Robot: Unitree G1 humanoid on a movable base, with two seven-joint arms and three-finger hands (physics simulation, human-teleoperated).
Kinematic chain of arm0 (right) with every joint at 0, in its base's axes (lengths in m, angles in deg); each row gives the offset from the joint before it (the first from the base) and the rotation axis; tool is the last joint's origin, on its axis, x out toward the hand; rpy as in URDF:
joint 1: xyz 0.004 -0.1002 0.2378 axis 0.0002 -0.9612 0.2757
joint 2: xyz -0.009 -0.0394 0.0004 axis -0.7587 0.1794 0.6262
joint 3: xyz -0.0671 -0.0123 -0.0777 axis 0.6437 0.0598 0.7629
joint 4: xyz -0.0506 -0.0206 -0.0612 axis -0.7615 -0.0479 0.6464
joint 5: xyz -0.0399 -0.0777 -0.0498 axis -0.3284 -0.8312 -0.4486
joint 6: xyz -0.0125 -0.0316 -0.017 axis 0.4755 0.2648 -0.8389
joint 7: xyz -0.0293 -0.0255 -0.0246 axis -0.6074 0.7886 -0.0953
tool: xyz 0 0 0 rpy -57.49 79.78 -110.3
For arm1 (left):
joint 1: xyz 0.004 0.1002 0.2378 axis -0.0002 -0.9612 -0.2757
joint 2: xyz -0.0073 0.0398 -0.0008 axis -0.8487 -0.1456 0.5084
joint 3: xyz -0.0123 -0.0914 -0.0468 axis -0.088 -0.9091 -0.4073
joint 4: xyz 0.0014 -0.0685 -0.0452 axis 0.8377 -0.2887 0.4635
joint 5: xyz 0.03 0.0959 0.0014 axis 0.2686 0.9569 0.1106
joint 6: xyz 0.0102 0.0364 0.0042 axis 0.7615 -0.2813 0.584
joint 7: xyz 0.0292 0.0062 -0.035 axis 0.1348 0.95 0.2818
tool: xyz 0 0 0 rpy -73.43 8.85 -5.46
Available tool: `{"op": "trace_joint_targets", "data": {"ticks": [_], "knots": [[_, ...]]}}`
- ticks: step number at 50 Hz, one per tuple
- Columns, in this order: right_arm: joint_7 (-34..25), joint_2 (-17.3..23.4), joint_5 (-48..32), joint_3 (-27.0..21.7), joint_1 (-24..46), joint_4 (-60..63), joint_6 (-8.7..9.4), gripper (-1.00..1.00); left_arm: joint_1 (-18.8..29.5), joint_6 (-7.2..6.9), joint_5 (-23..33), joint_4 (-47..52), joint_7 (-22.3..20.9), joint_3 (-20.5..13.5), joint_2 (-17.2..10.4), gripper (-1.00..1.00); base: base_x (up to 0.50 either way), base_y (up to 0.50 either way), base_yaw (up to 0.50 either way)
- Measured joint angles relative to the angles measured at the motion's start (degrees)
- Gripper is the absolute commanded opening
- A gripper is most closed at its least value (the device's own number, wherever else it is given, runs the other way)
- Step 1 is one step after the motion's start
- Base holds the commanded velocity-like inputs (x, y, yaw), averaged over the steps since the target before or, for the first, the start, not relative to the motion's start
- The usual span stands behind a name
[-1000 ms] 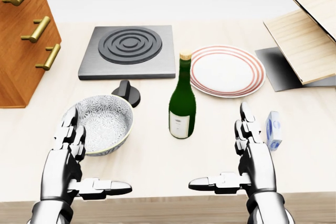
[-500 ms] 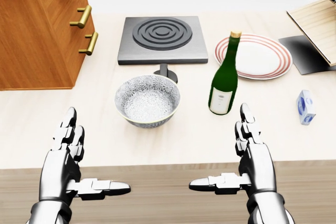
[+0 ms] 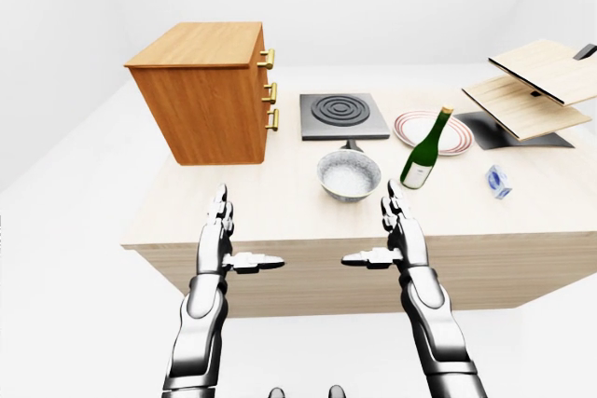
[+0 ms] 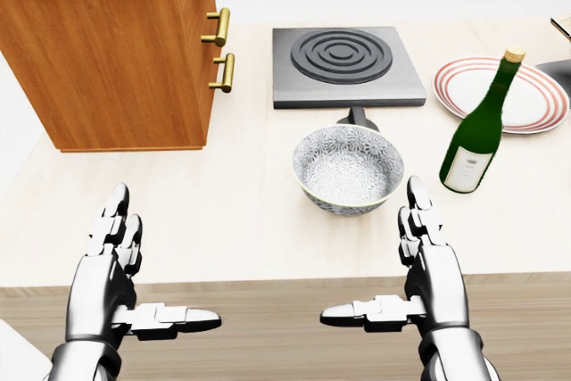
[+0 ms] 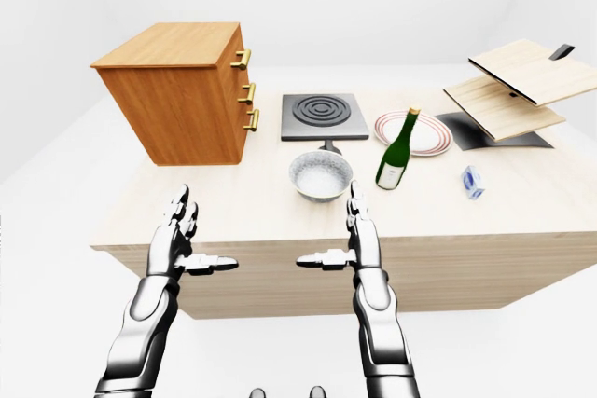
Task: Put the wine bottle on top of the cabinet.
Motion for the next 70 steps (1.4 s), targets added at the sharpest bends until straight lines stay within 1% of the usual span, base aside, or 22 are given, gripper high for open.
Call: {"op": "trace_joint_targets", "data": {"ticks": [12,15,36,50,70], "knots": [[0.02,0.03,0.17,-0.1,-0.03,0.06,-0.04,1.0,-0.03,-0.18,0.08,0.18,0.09,0.12,0.08,1.0,0.0,0.03,0.0],[0.12,0.33,0.08,-0.22,-0.06,0.08,0.0,1.0,-0.01,-0.24,0.01,0.21,0.06,0.25,0.39,1.0,0.0,0.46,0.0],[0.28,-0.03,-0.01,0.02,-0.26,0.3,0.05,1.0,-0.13,-0.22,0.08,0.24,0.2,0.15,0.14,1.0,0.0,0.47,0.0],[0.86,-0.09,-0.68,0.12,-0.4,0.7,-0.24,1.0,-0.17,-0.15,0.07,0.22,0.22,0.1,0.09,1.0,0.0,0.0,0.0],[0.66,-0.05,0.02,-0.07,-0.45,0.62,-0.34,1.0,-0.33,-0.21,0.07,0.44,0.19,0.09,0.12,1.0,0.48,-0.12,0.0]]}}
